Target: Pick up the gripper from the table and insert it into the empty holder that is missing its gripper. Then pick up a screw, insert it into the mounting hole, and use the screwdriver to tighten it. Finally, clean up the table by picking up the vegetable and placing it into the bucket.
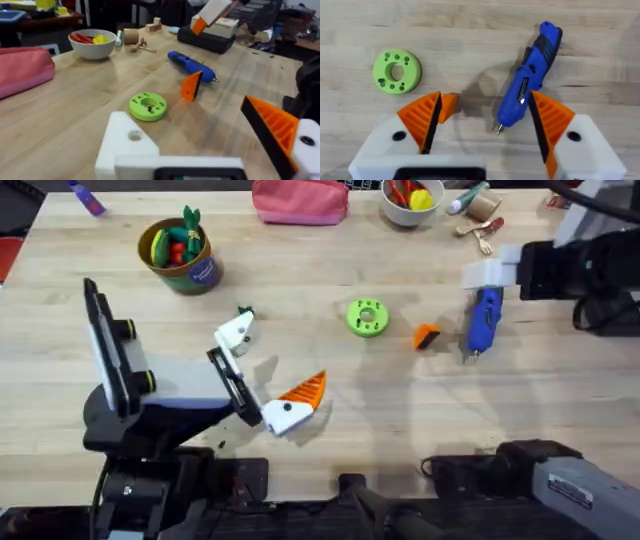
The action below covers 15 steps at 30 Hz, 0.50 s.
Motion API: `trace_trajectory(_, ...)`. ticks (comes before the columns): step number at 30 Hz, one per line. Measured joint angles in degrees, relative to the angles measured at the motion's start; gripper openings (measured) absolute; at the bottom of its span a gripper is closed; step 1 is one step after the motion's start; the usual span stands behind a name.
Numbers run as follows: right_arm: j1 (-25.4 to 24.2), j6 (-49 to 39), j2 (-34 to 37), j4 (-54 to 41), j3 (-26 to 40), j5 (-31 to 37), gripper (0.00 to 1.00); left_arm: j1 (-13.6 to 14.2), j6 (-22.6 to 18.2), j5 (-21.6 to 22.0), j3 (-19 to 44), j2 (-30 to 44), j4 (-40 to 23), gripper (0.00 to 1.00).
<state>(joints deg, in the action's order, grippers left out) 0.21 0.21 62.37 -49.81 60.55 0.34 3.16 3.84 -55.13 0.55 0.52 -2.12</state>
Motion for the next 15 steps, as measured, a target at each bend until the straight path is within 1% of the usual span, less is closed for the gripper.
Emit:
trace_trajectory(4, 0.0, 0.0, 0.0, 0.0, 0.0, 0.0, 0.99, 0.1, -1.5, -1.0, 0.0, 0.0, -2.8, 0.986)
trace_trajectory(10, 0.0, 0.0, 0.0, 0.0, 0.0, 0.0, 0.99, 2.2, -5.3, -2.1, 0.0, -0.2, -3.3, 0.985)
trace_trajectory(15, 0.0, 0.0, 0.0, 0.0, 0.0, 0.0, 0.991, 2.4, -6.5, -2.3, 0.0, -0.2, -3.4, 0.985)
